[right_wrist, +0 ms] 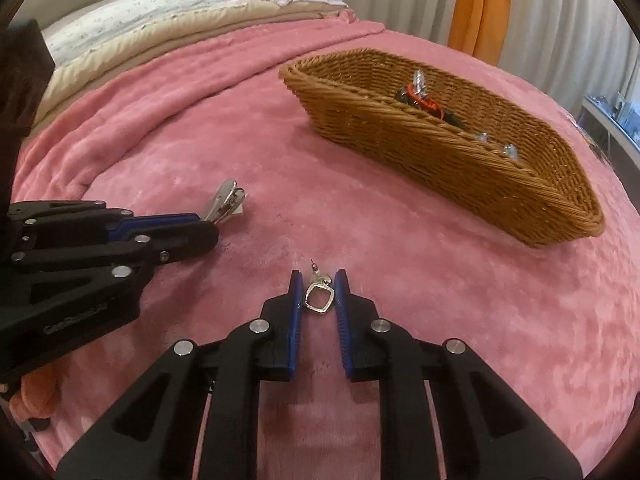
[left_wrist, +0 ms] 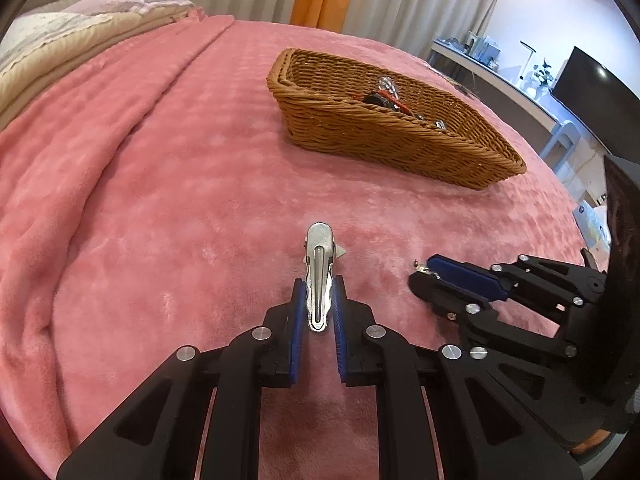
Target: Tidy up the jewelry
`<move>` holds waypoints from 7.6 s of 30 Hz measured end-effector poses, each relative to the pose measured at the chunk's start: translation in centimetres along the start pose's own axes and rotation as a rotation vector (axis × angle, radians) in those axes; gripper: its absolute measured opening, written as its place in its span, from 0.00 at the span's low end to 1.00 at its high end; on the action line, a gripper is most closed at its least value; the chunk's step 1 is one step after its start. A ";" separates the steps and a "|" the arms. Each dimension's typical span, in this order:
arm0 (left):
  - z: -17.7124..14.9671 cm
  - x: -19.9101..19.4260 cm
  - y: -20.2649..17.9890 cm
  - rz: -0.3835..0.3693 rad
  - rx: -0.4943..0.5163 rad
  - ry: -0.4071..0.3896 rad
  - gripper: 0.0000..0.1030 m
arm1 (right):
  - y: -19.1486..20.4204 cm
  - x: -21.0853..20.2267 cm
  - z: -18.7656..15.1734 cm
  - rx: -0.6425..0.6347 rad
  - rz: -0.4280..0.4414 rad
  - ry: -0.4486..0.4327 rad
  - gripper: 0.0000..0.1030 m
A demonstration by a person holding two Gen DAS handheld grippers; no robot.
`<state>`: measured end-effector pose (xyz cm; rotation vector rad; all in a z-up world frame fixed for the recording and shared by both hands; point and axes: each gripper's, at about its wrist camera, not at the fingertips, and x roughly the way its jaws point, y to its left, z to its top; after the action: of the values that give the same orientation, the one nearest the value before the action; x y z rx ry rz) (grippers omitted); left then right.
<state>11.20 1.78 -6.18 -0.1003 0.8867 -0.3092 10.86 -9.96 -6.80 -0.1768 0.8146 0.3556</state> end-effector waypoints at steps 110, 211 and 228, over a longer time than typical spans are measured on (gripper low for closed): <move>-2.4 -7.8 -10.0 0.306 0.040 -0.618 0.91 | -10.0 -13.1 -4.6 0.182 -0.259 -0.562 0.68; -2.6 -7.7 -9.4 0.305 0.003 -0.608 0.93 | -12.4 -11.0 -5.2 0.293 -0.227 -0.487 0.92; -2.7 -7.8 -9.4 0.305 0.004 -0.607 0.93 | -12.1 -11.0 -5.2 0.285 -0.235 -0.488 0.92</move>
<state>2.42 -4.71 -0.05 -0.0488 0.2898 0.0130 4.95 -25.31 -1.98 0.0815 0.3493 0.0501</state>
